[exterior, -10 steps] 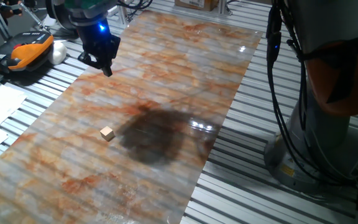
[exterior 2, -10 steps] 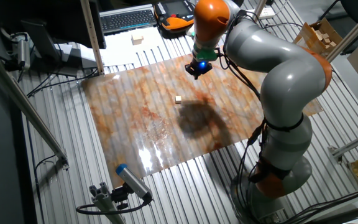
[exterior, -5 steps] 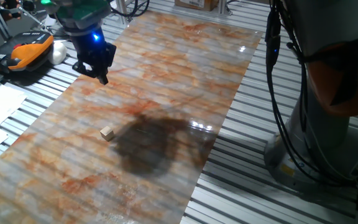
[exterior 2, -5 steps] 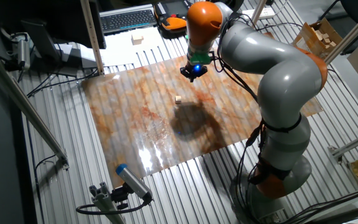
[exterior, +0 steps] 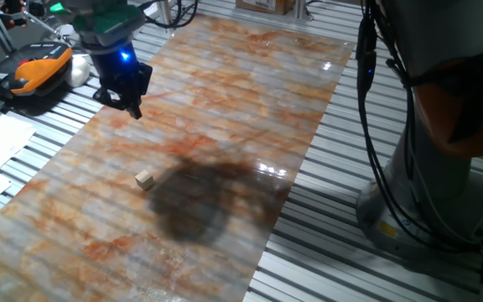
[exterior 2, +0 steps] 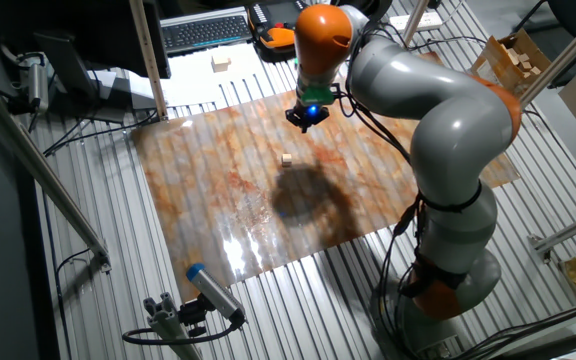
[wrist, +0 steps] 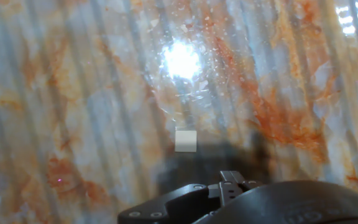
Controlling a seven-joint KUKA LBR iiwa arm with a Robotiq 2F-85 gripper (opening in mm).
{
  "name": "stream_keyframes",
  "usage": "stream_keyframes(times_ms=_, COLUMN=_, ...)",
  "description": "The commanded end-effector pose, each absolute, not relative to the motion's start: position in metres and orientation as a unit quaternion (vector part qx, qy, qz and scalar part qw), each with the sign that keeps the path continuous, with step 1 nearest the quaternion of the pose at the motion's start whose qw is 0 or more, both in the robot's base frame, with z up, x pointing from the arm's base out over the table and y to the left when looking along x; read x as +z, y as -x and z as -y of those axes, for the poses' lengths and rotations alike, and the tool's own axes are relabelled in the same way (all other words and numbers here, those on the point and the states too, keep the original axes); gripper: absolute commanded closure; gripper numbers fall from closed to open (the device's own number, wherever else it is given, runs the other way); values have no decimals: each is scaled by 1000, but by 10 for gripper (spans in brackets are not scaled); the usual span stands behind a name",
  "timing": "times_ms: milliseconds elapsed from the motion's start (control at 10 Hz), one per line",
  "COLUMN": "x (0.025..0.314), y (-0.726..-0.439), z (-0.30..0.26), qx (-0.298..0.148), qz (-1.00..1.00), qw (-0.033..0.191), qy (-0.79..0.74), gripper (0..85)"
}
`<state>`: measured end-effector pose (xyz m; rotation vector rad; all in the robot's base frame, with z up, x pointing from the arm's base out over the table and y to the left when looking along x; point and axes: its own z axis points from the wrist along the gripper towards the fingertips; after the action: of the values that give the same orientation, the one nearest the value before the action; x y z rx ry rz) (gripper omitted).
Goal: Pick up one small block
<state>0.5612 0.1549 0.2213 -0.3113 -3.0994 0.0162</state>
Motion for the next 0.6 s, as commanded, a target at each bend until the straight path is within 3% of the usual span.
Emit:
stream_keyframes(times_ms=0, x=221, y=-562, z=-156, qx=4, qz=995, qw=14, qy=100, gripper=850)
stream_keyframes(times_ms=300, x=221, y=-562, z=-160, qx=7, qz=994, qw=13, qy=108, gripper=850)
stream_keyframes(times_ms=400, x=220, y=-563, z=-161, qx=8, qz=993, qw=14, qy=113, gripper=680)
stream_keyframes(times_ms=500, x=220, y=-563, z=-162, qx=12, qz=993, qw=14, qy=116, gripper=680)
